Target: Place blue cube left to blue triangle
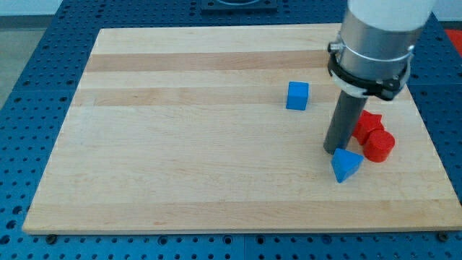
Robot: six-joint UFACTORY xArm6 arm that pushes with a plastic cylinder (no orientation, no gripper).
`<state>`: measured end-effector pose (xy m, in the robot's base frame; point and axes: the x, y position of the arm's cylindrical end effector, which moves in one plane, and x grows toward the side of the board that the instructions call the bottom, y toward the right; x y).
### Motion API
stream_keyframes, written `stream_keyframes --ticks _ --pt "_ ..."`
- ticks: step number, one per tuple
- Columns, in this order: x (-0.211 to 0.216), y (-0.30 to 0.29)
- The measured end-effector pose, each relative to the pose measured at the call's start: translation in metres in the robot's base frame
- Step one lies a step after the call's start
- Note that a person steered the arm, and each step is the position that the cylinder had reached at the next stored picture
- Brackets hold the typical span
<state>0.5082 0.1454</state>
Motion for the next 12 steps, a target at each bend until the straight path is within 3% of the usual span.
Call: stream_keyframes --ticks 2,4,6,7,9,11,12 --pt "0.034 0.018" --pt "-0.060 0.019" --pt "-0.127 0.028" --pt "-0.129 -0.010" --pt "-0.084 -0.036" --pt "-0.153 -0.049" --pt "-0.133 -0.087"
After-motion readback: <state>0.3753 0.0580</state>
